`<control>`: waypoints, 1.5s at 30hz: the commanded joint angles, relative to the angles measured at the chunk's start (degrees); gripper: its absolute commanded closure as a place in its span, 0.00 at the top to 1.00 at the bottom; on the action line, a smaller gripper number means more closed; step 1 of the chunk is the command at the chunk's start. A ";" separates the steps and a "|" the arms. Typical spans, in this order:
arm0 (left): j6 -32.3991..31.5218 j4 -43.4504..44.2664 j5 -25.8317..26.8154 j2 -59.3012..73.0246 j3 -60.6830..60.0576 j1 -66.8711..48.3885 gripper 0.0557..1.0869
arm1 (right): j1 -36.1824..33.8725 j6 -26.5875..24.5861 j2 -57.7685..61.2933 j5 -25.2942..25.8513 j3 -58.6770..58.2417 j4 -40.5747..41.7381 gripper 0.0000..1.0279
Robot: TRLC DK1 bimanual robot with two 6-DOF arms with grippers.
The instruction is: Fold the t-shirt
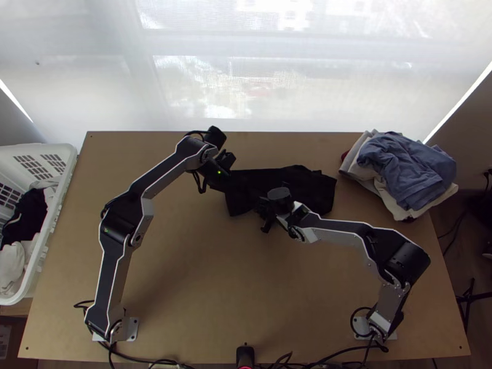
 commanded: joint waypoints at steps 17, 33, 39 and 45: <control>0.12 -5.57 -0.90 -15.63 -1.29 9.76 0.95 | -8.45 10.28 -21.77 1.90 11.31 -18.24 0.03; 1.18 -4.42 -1.69 -39.80 -29.33 22.32 0.95 | -32.97 14.94 -46.03 0.85 16.41 -27.03 0.03; 1.79 -3.72 -2.13 -46.57 -38.99 25.23 0.95 | -52.66 19.42 -52.71 -9.17 17.20 -29.76 0.03; 3.82 -3.72 -3.01 -49.90 -44.44 27.77 0.95 | -75.86 24.52 -51.22 -24.64 20.89 -29.93 0.03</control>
